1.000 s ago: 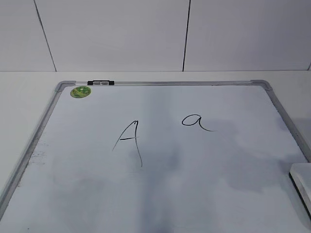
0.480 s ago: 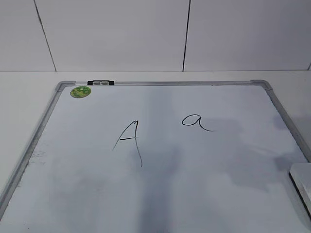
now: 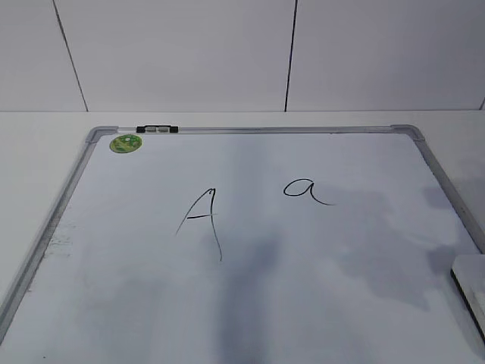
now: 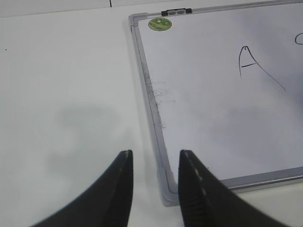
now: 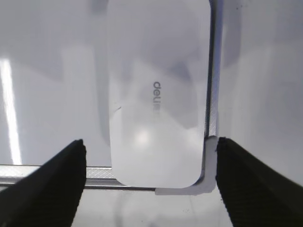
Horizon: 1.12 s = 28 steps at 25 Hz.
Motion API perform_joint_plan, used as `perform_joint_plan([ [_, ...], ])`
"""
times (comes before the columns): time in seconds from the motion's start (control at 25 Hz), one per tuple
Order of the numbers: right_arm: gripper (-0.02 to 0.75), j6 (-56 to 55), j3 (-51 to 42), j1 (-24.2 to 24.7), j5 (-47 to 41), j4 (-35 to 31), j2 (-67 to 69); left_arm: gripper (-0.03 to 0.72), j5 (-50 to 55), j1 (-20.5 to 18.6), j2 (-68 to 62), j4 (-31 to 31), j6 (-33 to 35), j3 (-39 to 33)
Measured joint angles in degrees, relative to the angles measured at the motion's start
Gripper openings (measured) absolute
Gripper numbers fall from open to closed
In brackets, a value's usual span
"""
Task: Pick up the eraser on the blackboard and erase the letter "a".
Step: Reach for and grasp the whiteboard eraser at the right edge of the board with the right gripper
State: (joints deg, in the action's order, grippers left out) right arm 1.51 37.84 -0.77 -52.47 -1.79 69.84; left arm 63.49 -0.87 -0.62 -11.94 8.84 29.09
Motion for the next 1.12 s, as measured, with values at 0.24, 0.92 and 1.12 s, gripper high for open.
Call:
perform_joint_plan([
  [0.24,0.679,0.09,0.30,0.00,2.59,0.10,3.40,0.244,0.00,0.00,0.00,0.00,0.00,0.00],
  [0.92,0.674,0.22,0.43,0.00,8.88,0.46,10.82,0.244,0.00,0.00,0.00,0.00,0.00,0.00],
  [1.12,0.666,0.22,0.43,0.00,10.33,0.46,12.68,0.245,0.00,0.00,0.00,0.00,0.00,0.00],
])
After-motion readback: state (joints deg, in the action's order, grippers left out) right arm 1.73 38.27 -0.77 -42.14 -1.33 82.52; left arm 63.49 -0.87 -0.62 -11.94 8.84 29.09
